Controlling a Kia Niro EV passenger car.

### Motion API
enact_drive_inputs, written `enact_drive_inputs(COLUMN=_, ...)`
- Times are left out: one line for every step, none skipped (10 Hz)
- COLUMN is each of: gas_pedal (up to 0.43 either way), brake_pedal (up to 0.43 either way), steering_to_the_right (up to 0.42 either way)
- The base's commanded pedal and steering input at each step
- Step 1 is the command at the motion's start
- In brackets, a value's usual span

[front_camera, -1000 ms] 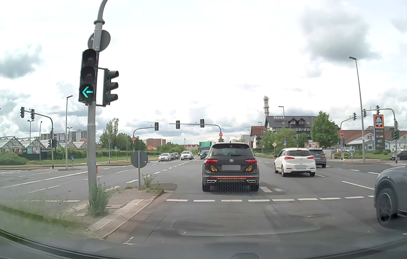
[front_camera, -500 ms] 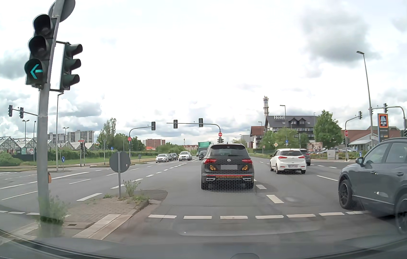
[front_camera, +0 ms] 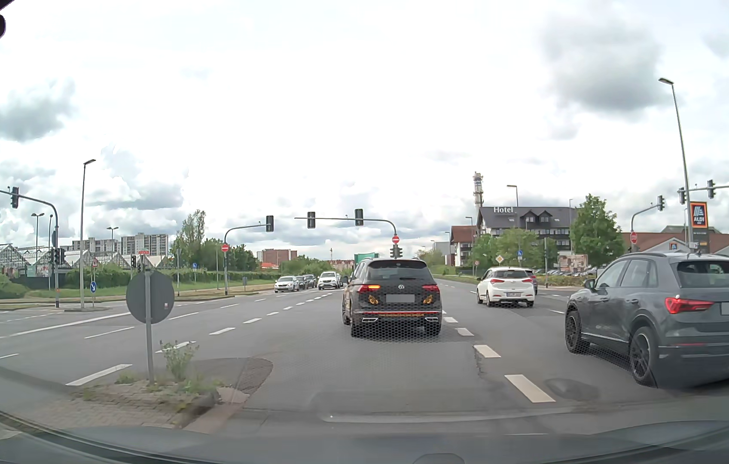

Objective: Follow the waypoints while adhering to traffic rules and regulations

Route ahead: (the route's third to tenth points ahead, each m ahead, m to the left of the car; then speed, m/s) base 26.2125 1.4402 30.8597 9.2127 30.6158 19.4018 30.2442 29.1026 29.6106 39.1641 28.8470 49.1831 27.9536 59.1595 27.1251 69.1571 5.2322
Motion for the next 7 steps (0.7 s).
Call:
enact_drive_inputs(gas_pedal=0.26, brake_pedal=0.0, steering_to_the_right=-0.025)
enact_drive_inputs(gas_pedal=0.22, brake_pedal=0.0, steering_to_the_right=-0.033)
enact_drive_inputs(gas_pedal=0.22, brake_pedal=0.0, steering_to_the_right=-0.039)
enact_drive_inputs(gas_pedal=0.189, brake_pedal=0.0, steering_to_the_right=-0.041)
enact_drive_inputs(gas_pedal=0.169, brake_pedal=0.0, steering_to_the_right=-0.041)
enact_drive_inputs(gas_pedal=0.169, brake_pedal=0.0, steering_to_the_right=-0.045)
enact_drive_inputs(gas_pedal=0.169, brake_pedal=0.0, steering_to_the_right=-0.053)
